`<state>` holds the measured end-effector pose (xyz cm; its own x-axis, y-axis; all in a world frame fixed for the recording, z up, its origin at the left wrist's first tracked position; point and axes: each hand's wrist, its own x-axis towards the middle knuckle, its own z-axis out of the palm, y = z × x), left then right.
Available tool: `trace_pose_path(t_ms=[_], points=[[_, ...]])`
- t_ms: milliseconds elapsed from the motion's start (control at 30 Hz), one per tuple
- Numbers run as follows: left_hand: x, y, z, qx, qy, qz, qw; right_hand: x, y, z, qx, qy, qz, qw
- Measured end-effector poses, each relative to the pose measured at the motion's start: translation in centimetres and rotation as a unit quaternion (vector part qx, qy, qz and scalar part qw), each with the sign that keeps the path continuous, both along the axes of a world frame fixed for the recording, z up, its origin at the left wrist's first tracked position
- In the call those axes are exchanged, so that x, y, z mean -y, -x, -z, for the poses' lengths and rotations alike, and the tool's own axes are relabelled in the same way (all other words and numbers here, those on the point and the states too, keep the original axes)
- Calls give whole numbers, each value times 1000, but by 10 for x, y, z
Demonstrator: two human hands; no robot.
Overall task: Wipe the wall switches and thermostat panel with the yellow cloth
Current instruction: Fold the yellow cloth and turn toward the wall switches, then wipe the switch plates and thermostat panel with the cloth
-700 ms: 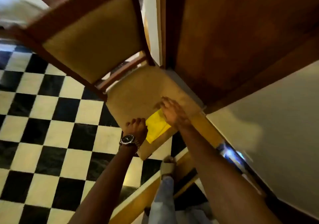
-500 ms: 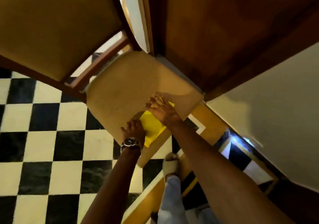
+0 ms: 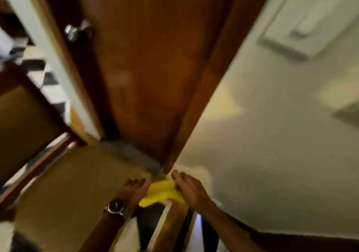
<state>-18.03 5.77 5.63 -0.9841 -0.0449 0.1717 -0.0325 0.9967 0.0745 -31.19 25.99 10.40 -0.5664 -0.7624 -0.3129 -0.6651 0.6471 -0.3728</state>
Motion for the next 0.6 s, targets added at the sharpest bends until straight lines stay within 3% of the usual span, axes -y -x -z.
trace_pose_path(t_ms=[67, 167, 267, 333, 433, 500, 600], points=[[-35, 53, -46, -61, 40, 112, 991, -63, 14, -55, 37, 65, 154, 985], [-125, 134, -156, -137, 92, 267, 950, -183, 33, -159, -40, 167, 296, 940], [-220, 185, -269, -242, 152, 384, 878, -287, 45, -237, -230, 163, 311, 908], [-275, 205, -339, -289, 204, 423, 834, -340, 52, -274, -325, 176, 332, 868], [-324, 222, -414, -307, 264, 429, 808, -376, 68, -312, -495, 177, 296, 797], [-336, 227, -445, -302, 311, 447, 782, -374, 77, -316, -569, 170, 271, 758], [-334, 234, -482, -274, 391, 498, 724, -347, 84, -321, -569, 153, 290, 754]])
